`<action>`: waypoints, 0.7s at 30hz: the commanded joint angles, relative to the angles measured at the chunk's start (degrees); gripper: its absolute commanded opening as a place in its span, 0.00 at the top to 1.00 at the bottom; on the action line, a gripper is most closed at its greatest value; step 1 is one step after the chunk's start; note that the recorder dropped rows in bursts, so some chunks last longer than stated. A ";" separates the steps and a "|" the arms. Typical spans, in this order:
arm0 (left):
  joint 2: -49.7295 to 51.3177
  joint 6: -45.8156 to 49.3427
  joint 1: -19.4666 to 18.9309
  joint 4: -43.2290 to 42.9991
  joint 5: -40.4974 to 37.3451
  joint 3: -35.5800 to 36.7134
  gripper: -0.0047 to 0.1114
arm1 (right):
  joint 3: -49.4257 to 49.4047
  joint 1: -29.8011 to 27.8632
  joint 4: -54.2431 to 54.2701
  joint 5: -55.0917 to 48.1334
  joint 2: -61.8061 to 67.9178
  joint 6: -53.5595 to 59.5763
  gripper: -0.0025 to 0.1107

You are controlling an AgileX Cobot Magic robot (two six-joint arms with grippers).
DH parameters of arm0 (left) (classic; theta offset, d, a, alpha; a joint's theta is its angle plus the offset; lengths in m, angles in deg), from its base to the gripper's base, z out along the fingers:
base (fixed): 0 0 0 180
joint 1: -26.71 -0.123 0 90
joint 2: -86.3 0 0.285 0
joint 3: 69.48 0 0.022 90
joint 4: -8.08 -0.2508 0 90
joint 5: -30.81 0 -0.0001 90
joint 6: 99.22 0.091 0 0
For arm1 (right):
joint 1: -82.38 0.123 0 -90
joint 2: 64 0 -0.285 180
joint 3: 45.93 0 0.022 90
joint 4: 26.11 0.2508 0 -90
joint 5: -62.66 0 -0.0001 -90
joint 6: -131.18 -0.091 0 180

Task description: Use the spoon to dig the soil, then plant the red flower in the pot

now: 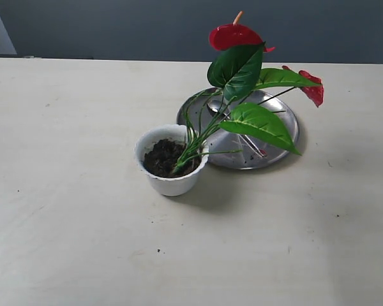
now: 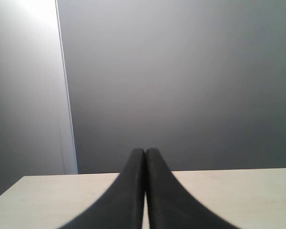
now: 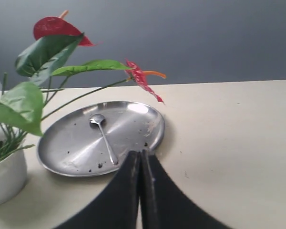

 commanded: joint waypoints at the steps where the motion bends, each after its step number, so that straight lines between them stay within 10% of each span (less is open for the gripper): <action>1: -0.13 -0.20 0.38 0.36 0.41 -0.13 0.96 | -0.13 -0.51 -13.81 1.31 -0.37 -15.48 0.97; 21: -0.13 -0.20 0.38 0.36 0.41 -0.13 0.96 | -0.13 -1.49 -14.01 1.43 -0.37 -16.39 0.97</action>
